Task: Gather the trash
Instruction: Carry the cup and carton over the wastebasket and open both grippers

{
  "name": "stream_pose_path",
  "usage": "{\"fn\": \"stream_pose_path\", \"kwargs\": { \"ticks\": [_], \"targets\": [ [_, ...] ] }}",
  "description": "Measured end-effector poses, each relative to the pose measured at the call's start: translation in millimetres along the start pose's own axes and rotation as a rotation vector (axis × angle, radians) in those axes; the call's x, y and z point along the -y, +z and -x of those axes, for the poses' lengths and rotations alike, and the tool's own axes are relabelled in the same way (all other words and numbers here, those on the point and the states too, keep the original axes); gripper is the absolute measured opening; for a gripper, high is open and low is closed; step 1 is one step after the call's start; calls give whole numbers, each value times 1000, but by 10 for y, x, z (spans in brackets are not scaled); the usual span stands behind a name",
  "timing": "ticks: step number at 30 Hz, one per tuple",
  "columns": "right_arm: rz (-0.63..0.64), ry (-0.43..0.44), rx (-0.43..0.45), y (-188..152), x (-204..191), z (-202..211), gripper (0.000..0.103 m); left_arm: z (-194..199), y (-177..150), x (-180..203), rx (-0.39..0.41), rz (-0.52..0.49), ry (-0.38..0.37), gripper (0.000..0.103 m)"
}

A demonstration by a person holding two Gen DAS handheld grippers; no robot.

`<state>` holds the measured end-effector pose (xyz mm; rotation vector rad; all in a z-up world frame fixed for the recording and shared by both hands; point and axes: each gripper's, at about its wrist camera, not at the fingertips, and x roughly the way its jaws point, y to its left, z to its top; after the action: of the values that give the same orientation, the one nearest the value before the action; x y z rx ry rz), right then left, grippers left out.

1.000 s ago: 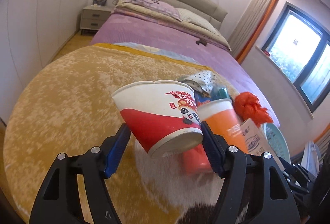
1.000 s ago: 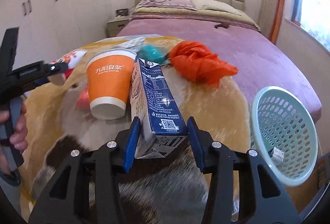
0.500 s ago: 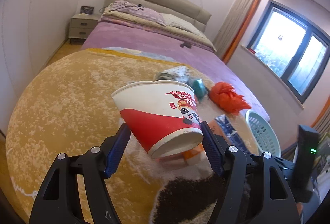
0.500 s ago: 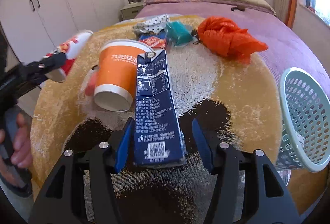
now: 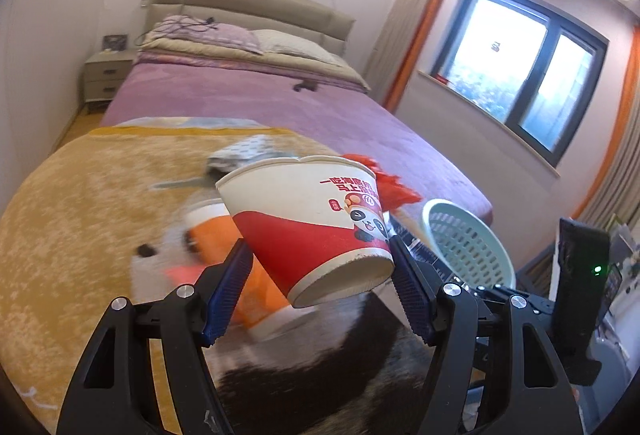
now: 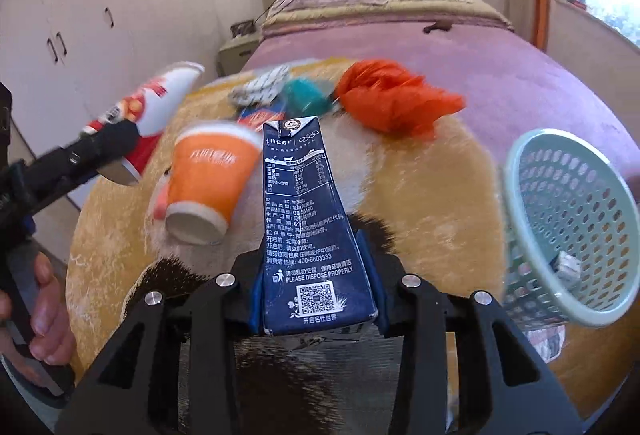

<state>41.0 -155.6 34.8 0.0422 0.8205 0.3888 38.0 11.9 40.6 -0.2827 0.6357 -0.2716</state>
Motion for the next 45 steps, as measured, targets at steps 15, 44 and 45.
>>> {"fn": "stream_pose_path", "kwargs": {
  "ticks": [15,44,45],
  "targets": [
    [-205,-221,101,83,1227,444,37,-902,63,1057,-105,-144,-185,67],
    [-536,-382,46,-99,2547,205,50,-1790,-123,1789,-235,-230,-312,82],
    [-526,-373,54,-85,2505,228,50,-1750,-112,1768,-228,-219,-317,82]
  ]
}}
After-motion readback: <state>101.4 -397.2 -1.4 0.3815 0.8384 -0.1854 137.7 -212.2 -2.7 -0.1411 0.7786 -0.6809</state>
